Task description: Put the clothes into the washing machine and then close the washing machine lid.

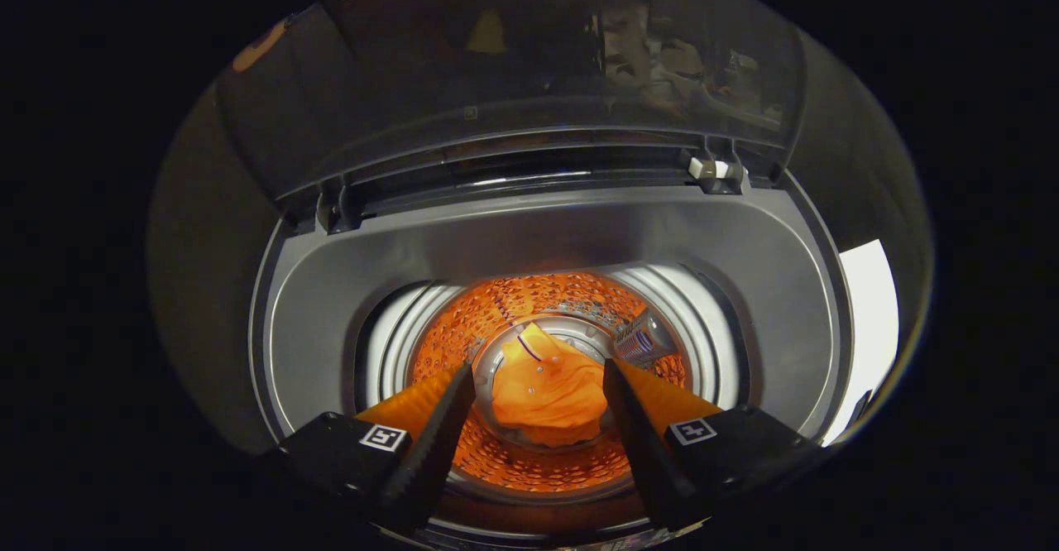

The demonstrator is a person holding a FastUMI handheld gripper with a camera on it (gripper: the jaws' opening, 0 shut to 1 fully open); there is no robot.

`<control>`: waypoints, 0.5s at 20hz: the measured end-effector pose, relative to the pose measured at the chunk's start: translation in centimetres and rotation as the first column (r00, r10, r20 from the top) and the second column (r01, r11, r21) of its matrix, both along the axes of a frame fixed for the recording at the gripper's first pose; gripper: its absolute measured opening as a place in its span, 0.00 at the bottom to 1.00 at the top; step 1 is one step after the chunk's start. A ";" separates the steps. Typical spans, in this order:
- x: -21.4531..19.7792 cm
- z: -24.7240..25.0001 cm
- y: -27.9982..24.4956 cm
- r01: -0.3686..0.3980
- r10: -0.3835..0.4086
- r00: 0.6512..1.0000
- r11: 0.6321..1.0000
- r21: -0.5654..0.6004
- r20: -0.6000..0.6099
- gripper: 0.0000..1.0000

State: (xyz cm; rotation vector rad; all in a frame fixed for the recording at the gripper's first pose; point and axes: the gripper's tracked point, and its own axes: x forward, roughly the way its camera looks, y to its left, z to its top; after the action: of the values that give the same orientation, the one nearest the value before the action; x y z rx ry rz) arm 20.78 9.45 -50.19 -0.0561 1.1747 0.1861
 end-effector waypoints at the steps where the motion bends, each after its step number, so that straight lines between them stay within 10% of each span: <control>1: -0.1 0.2 0.0 0.004 -0.004 1.000 1.000 0.003 0.003 0.99; 10: -2.5 7.6 1.4 -0.005 -0.007 0.985 0.998 0.069 0.175 0.99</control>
State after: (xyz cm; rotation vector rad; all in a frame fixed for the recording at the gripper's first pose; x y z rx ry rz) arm 18.31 10.80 -42.57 -0.0105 0.9922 0.2168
